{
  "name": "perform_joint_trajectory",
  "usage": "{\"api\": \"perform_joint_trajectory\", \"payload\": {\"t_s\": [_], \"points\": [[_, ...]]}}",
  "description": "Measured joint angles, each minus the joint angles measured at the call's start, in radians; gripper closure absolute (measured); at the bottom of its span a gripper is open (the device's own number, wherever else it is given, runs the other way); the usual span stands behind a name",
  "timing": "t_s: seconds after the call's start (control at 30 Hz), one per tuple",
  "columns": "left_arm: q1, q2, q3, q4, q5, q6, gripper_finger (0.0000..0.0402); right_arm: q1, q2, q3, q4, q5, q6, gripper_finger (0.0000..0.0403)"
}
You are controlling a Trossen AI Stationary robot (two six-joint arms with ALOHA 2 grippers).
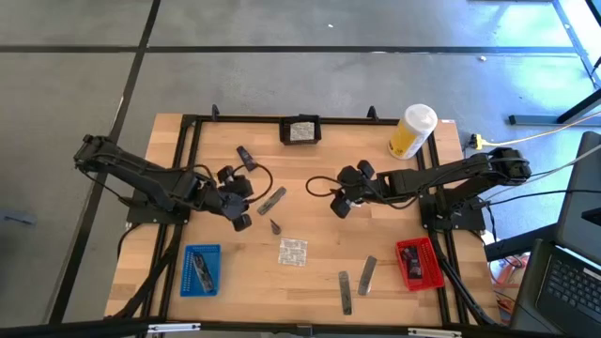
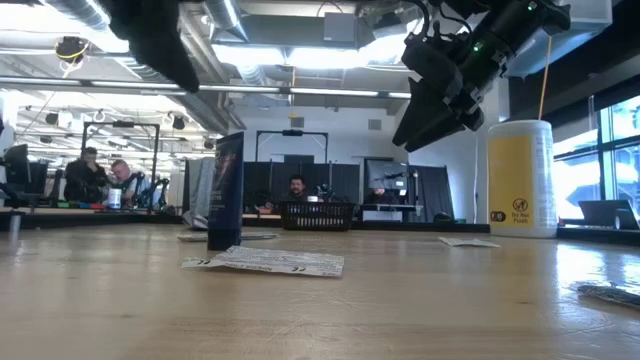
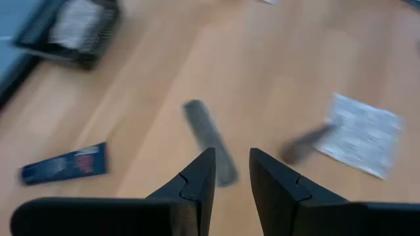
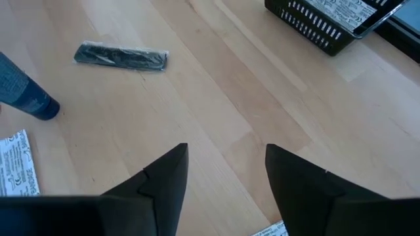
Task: Pick & Place Travel size toiletries
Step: Put the black comb into the blue bin
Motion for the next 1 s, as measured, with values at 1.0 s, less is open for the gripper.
{"api": "perform_joint_trajectory", "payload": {"t_s": [1.0], "points": [[0.402, 0.007, -0.375, 0.467, 0.388, -0.116, 0.0171, -0.001, 0.0, 0.0, 0.036, -0.025, -0.003, 0.0194]]}}
